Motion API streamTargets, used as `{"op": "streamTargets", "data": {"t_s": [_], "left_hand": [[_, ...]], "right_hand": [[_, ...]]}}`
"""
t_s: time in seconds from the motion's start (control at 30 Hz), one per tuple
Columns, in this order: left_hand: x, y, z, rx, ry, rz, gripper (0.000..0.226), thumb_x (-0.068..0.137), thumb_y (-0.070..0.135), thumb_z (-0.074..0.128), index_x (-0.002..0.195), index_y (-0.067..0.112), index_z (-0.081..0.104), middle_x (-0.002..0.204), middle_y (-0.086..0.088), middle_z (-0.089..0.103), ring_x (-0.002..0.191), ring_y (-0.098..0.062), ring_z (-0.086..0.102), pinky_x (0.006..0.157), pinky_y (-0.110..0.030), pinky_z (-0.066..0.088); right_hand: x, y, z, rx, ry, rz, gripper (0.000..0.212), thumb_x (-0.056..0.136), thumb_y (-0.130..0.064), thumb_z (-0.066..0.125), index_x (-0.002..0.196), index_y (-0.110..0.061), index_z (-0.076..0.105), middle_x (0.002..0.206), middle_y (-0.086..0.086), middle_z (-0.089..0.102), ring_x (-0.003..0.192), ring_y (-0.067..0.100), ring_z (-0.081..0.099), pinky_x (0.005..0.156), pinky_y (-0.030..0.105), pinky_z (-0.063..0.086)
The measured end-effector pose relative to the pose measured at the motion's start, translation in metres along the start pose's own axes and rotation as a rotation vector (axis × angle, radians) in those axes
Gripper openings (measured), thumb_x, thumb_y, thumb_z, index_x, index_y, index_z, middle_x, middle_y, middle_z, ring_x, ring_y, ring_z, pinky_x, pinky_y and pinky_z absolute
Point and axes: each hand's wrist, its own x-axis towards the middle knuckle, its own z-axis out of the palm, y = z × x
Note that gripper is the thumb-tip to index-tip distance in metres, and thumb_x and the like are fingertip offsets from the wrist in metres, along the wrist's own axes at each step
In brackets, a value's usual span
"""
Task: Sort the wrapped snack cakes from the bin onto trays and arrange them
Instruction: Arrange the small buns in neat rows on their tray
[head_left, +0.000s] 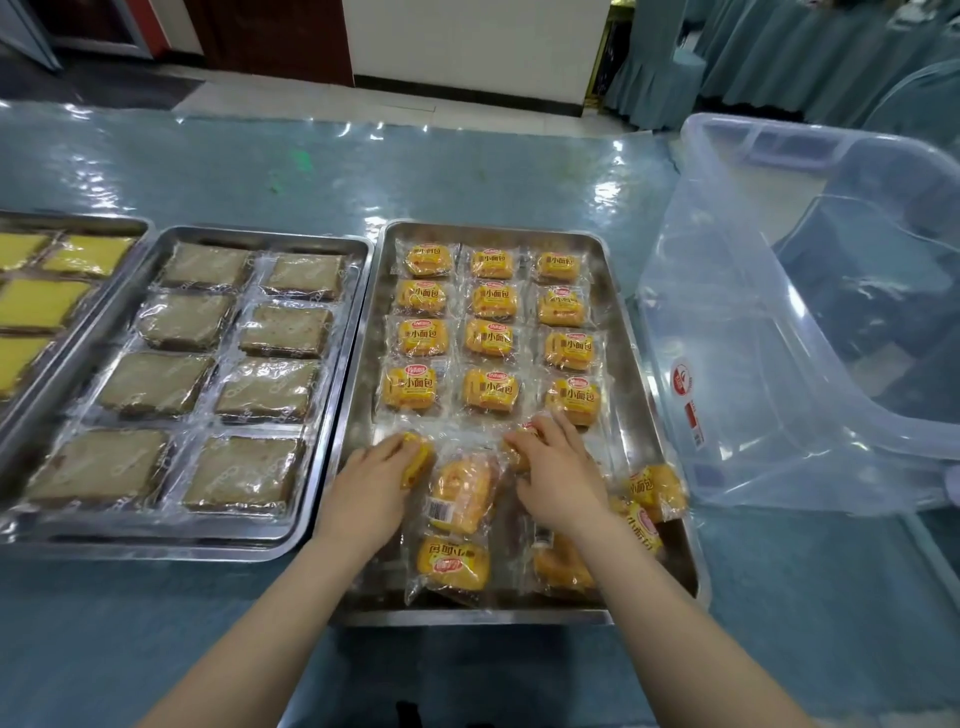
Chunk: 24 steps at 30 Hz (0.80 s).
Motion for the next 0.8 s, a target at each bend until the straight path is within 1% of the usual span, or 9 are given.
{"op": "streamTargets", "data": {"t_s": [0.13, 0.23, 0.3, 0.4, 0.47, 0.57, 0.67, 0.73, 0.8], "left_hand": [[0.004, -0.004, -0.001, 0.025, -0.023, 0.095, 0.074, 0.081, -0.009, 0.051, 0.140, 0.034, 0.038, 0.155, 0.005, 0.024, 0.142, -0.022, 0.019, 0.115, -0.037, 0.018], [0.000, -0.004, -0.002, -0.002, 0.059, 0.037, 0.078, 0.078, -0.014, 0.047, 0.142, 0.029, 0.037, 0.157, 0.000, 0.017, 0.141, -0.026, 0.022, 0.105, -0.040, 0.038], [-0.003, -0.001, -0.001, -0.022, 0.104, -0.001, 0.078, 0.077, -0.015, 0.045, 0.142, 0.026, 0.036, 0.155, -0.001, 0.023, 0.137, -0.025, 0.029, 0.099, -0.038, 0.043], [-0.005, 0.000, 0.003, -0.050, 0.077, -0.030, 0.077, 0.079, -0.011, 0.045, 0.145, 0.026, 0.031, 0.153, 0.001, 0.026, 0.138, -0.022, 0.026, 0.105, -0.038, 0.035], [-0.005, 0.001, 0.007, -0.023, -0.011, -0.034, 0.079, 0.082, -0.006, 0.046, 0.148, 0.030, 0.020, 0.157, 0.003, 0.013, 0.143, -0.023, 0.013, 0.110, -0.039, 0.026], [-0.004, 0.004, 0.011, 0.026, -0.131, -0.012, 0.086, 0.084, -0.006, 0.046, 0.150, 0.031, 0.006, 0.158, -0.002, -0.005, 0.144, -0.028, -0.004, 0.114, -0.038, 0.015], [0.001, 0.003, 0.008, -0.003, -0.170, -0.038, 0.087, 0.084, -0.007, 0.044, 0.149, 0.035, 0.006, 0.158, 0.000, -0.007, 0.144, -0.029, -0.005, 0.114, -0.040, 0.018], [0.003, 0.001, 0.005, -0.030, -0.190, -0.042, 0.087, 0.083, -0.008, 0.043, 0.149, 0.037, 0.008, 0.158, 0.003, -0.006, 0.145, -0.027, -0.003, 0.114, -0.039, 0.019], [0.004, -0.002, 0.001, -0.066, -0.206, -0.037, 0.086, 0.083, -0.007, 0.043, 0.148, 0.038, 0.010, 0.158, 0.006, -0.004, 0.145, -0.024, -0.003, 0.114, -0.039, 0.017]], "right_hand": [[-0.004, 0.003, -0.002, -0.007, 0.001, 0.038, 0.058, 0.085, -0.025, 0.060, 0.138, -0.038, 0.042, 0.154, -0.003, 0.025, 0.146, 0.022, 0.002, 0.111, 0.054, 0.028], [-0.005, 0.003, -0.005, -0.017, -0.015, 0.052, 0.061, 0.081, -0.026, 0.060, 0.138, -0.037, 0.042, 0.151, -0.003, 0.027, 0.143, 0.023, 0.009, 0.109, 0.053, 0.030], [-0.004, 0.002, -0.005, -0.004, -0.026, 0.068, 0.060, 0.081, -0.028, 0.059, 0.138, -0.037, 0.043, 0.152, -0.002, 0.027, 0.143, 0.023, 0.010, 0.110, 0.053, 0.029], [-0.004, -0.004, -0.003, 0.083, 0.145, 0.106, 0.048, 0.085, -0.032, 0.058, 0.132, -0.033, 0.051, 0.146, -0.002, 0.038, 0.139, 0.021, 0.023, 0.111, 0.046, 0.028], [-0.001, -0.009, -0.001, 0.136, 0.291, 0.092, 0.039, 0.089, -0.037, 0.054, 0.127, -0.030, 0.055, 0.135, -0.004, 0.051, 0.130, 0.019, 0.037, 0.107, 0.041, 0.033], [0.003, -0.016, -0.001, 0.116, 0.128, -0.033, 0.051, 0.087, -0.053, 0.053, 0.133, -0.029, 0.051, 0.132, -0.005, 0.056, 0.126, 0.021, 0.040, 0.104, 0.043, 0.037], [0.007, -0.018, -0.004, -0.014, -0.050, -0.063, 0.061, 0.084, -0.064, 0.052, 0.133, -0.029, 0.051, 0.137, -0.004, 0.052, 0.131, 0.024, 0.033, 0.106, 0.048, 0.033], [0.009, -0.019, -0.009, -0.024, -0.083, -0.047, 0.047, 0.082, -0.064, 0.054, 0.114, -0.030, 0.062, 0.125, -0.004, 0.057, 0.124, 0.023, 0.037, 0.102, 0.047, 0.034], [0.009, -0.018, -0.013, 0.008, -0.105, -0.038, 0.030, 0.080, -0.059, 0.059, 0.091, -0.031, 0.063, 0.108, -0.007, 0.059, 0.115, 0.020, 0.041, 0.097, 0.045, 0.037]]}}
